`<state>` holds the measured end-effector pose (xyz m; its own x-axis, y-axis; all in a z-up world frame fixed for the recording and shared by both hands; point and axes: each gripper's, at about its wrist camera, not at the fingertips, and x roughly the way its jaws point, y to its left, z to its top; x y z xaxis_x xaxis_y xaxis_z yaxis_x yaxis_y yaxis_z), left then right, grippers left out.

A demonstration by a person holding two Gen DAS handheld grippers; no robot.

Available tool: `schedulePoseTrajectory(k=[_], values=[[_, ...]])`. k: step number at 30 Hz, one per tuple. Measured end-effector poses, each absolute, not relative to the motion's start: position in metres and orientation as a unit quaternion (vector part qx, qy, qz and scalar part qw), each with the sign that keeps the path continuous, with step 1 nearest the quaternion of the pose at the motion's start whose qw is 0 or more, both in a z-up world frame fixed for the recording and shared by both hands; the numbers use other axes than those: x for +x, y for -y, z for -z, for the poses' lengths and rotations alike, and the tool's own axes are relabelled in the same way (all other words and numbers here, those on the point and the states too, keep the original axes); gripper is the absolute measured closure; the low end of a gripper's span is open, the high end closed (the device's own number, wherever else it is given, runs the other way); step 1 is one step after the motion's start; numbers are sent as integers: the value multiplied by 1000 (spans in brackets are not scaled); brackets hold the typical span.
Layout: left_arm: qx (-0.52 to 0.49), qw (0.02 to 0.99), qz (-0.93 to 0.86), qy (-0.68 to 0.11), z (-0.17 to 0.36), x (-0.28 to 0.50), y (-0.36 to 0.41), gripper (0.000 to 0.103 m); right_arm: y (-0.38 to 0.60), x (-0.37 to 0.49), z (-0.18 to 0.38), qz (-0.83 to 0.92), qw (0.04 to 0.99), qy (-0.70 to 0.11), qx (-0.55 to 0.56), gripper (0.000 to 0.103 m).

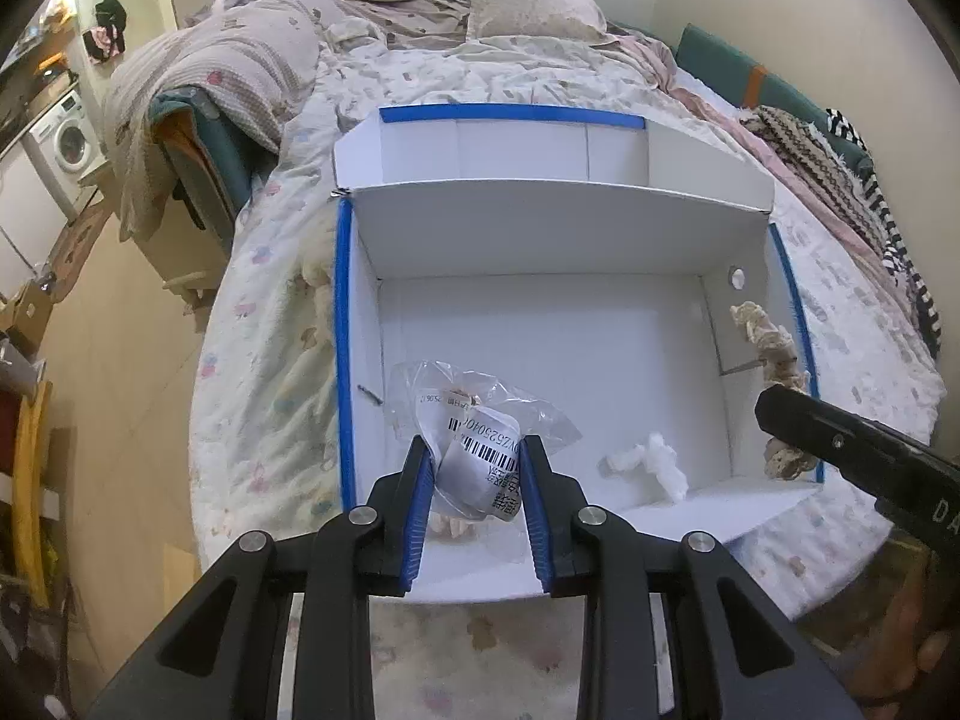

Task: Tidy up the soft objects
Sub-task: 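Carry the bag and beige scrunchie over the box with both grippers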

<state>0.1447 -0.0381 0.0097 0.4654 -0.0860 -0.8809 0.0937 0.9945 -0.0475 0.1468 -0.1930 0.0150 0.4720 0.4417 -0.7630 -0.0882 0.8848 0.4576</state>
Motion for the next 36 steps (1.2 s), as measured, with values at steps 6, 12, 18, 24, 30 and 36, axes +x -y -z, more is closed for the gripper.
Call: schedulePoseTrajectory(k=[6, 12, 18, 24, 30, 36], values=[[-8, 849, 59, -525, 17, 157, 43, 77, 201, 160, 15, -144, 830, -501, 200, 82], [6, 850, 58, -524, 38, 167, 53, 77, 198, 172, 40, -130, 824, -516, 194, 82], [27, 856, 64, -512, 49, 168, 61, 77, 196, 178, 60, -116, 820, -533, 172, 82], [10, 849, 66, -524, 60, 169, 55, 77, 199, 179, 71, -103, 814, -547, 165, 82], [-2, 853, 64, -519, 59, 169, 51, 77, 201, 180, 78, -95, 811, -554, 164, 82], [-10, 853, 61, -518, 59, 169, 48, 77, 201, 179, 79, -95, 812, -552, 164, 82]])
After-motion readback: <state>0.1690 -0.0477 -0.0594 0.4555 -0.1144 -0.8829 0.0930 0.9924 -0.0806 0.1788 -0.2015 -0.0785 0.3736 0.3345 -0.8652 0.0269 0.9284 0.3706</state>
